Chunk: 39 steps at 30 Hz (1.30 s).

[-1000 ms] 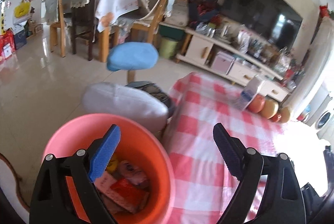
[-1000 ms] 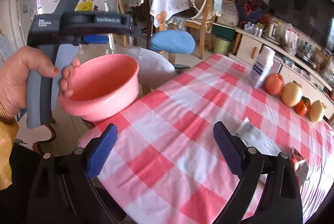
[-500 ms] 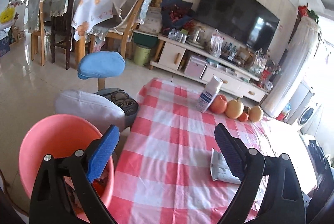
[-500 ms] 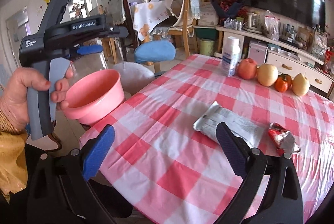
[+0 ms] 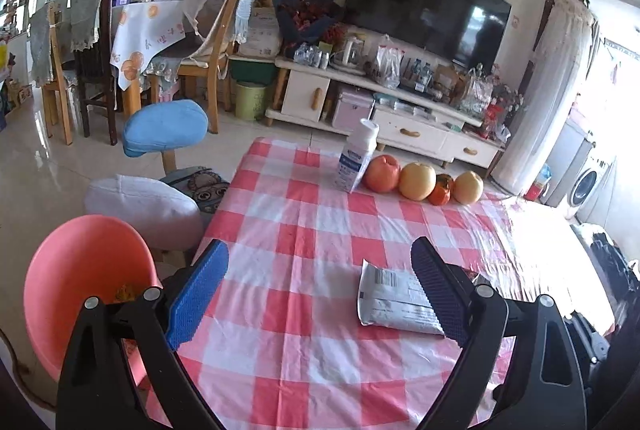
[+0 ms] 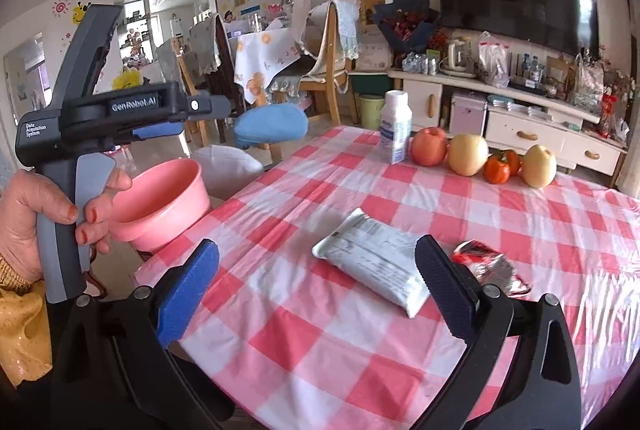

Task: Collect trash
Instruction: 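Move both empty tools back toward the white packet and red sachet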

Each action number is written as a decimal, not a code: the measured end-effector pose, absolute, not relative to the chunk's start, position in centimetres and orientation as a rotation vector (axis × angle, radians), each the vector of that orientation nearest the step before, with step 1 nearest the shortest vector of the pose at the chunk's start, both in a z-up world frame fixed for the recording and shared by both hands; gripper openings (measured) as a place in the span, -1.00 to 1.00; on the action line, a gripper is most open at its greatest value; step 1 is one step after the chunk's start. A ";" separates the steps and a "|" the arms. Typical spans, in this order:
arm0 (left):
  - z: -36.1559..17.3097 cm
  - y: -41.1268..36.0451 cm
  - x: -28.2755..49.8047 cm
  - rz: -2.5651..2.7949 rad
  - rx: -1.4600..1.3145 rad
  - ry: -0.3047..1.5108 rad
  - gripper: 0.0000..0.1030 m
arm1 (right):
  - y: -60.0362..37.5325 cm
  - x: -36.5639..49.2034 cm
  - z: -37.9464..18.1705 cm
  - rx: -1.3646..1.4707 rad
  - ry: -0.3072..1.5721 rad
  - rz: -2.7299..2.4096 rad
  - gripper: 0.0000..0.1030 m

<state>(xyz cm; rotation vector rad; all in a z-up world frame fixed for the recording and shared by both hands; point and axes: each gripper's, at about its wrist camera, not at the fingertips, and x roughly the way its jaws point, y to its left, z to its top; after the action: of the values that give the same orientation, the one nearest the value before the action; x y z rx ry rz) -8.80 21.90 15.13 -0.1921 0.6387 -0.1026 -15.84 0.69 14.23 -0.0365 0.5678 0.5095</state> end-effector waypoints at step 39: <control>12.7 10.7 -6.0 -0.200 -0.044 0.794 0.78 | -10.5 -12.2 13.4 0.075 0.611 0.370 0.92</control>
<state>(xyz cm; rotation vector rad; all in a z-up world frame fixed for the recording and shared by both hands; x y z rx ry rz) -6.01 10.75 12.75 -0.0445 0.7944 -0.1998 -12.18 -10.55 13.37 0.0749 0.6114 0.3695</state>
